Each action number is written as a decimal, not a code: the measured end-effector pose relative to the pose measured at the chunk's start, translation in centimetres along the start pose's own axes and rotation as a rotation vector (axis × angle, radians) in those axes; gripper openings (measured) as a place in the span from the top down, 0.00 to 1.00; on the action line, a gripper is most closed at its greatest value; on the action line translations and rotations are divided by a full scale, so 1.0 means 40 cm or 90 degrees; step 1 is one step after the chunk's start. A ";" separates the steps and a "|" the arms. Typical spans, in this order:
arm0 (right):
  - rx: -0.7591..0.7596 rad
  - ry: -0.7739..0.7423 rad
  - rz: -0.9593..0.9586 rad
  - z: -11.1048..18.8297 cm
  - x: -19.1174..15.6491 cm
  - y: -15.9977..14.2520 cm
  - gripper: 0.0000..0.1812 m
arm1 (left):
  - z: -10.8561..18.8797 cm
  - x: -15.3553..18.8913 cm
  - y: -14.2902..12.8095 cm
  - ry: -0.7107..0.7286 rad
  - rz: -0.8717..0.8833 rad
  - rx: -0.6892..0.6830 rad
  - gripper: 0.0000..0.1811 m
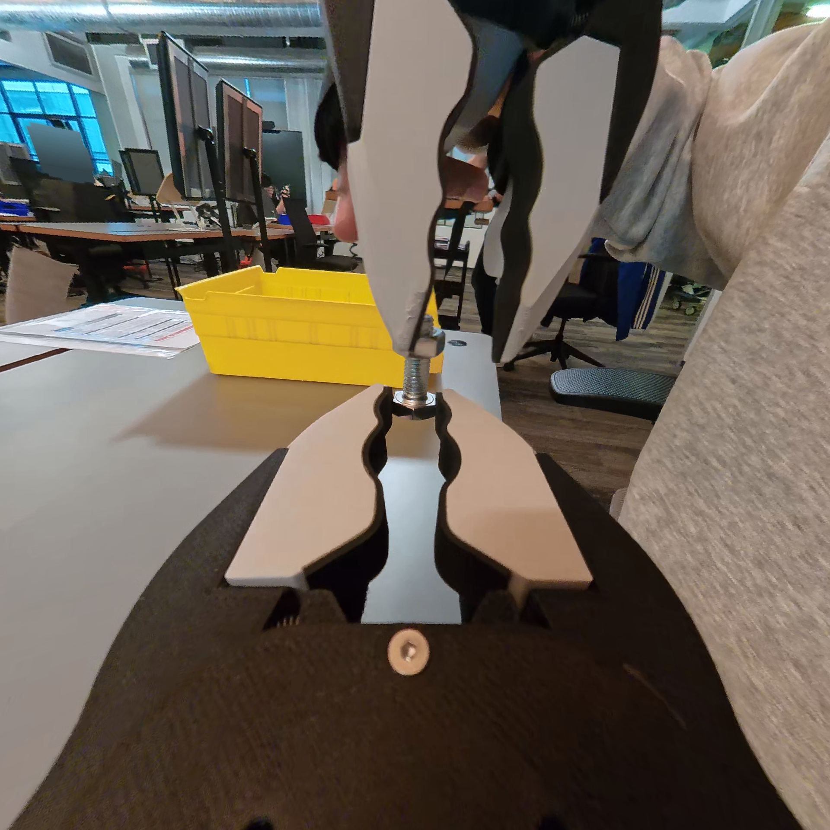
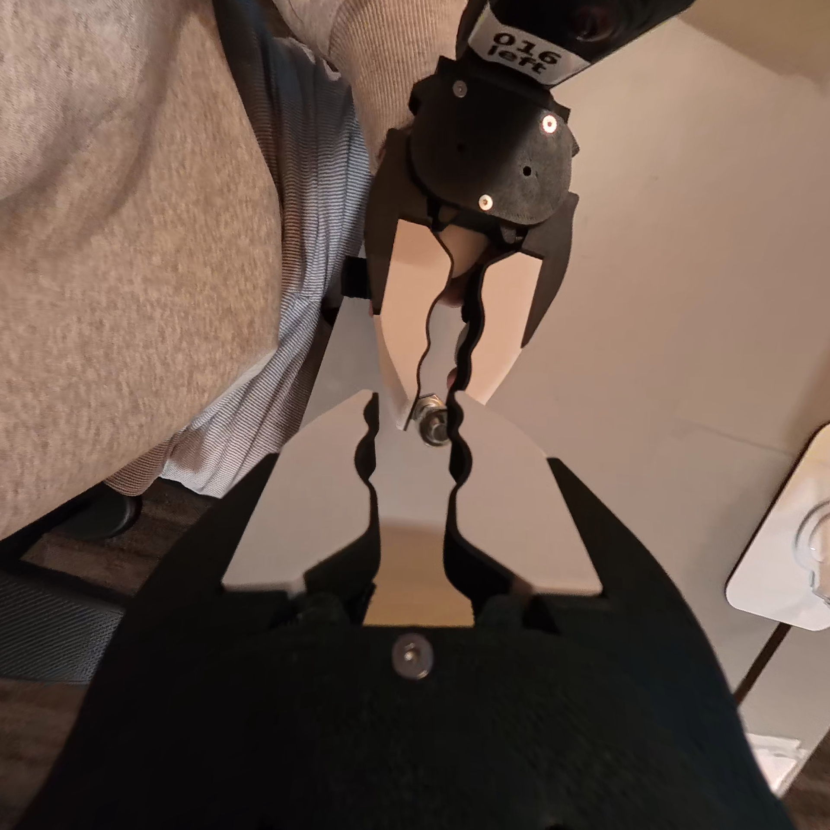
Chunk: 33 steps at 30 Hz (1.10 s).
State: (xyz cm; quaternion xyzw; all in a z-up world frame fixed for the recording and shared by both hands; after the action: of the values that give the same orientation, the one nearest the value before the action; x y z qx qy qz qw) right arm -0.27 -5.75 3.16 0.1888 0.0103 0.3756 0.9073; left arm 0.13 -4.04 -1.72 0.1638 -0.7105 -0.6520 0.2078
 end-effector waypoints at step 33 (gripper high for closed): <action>0.037 -0.026 -0.051 0.028 0.021 -0.022 0.92 | 0.002 -0.004 -0.001 0.003 0.006 0.001 0.89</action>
State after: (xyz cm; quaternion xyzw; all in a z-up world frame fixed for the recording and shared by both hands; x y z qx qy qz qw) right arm 1.12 -6.11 4.01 0.2223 0.0104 0.3342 0.9158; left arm 0.24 -3.90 -1.79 0.1623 -0.7111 -0.6502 0.2127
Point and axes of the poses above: each gripper's, where its closed fingertips meet, z back along the fingers, y out of its top, x = y × z across the jaws, the point moved 3 cm from there along z, back along the fingers, and after that the axes turned 1 degree about z, right-handed, at the moved point
